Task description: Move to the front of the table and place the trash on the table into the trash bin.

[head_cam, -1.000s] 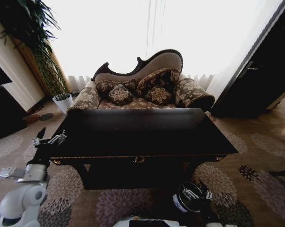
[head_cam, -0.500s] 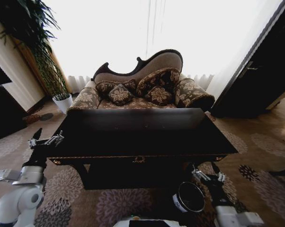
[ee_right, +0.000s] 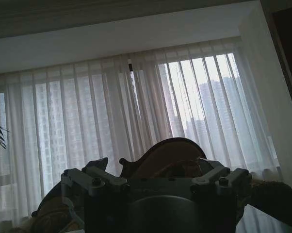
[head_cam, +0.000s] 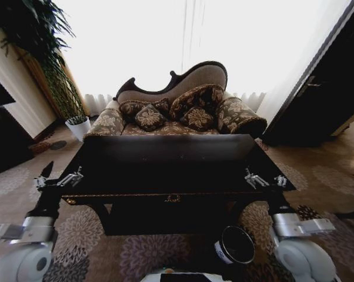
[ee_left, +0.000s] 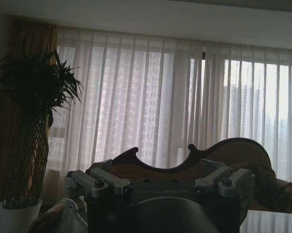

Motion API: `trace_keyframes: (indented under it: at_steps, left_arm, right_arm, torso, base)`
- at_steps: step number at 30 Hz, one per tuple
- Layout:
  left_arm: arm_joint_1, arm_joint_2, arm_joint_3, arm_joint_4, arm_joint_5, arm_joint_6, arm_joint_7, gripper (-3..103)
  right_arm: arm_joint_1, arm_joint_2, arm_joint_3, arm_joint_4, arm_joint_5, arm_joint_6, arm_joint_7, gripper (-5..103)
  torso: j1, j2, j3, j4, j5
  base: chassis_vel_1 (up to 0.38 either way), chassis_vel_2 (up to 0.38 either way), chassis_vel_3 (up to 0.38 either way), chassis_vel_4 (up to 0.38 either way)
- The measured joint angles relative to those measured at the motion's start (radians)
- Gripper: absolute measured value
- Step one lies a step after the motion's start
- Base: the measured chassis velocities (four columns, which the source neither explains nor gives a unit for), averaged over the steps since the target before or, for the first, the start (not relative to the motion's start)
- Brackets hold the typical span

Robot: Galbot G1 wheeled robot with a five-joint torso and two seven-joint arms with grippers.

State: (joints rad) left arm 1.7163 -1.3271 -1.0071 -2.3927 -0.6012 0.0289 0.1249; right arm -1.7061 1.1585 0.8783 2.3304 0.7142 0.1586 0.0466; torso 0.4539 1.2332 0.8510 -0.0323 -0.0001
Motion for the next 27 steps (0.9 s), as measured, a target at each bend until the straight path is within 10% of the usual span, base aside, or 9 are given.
trace_keyframes:
  at_steps: [27]
  left_arm:
    - [0.085, -0.075, 0.090, -0.011, 0.140, -0.114, 0.065, 100]
  right_arm:
    - [0.035, 0.027, 0.017, -0.029, -0.060, -0.003, -0.080, 100]
  torso:
    - [0.000, 0.000, 0.000, -0.0002, 0.0000]
  base:
    - [0.000, 0.000, 0.000, 0.000]
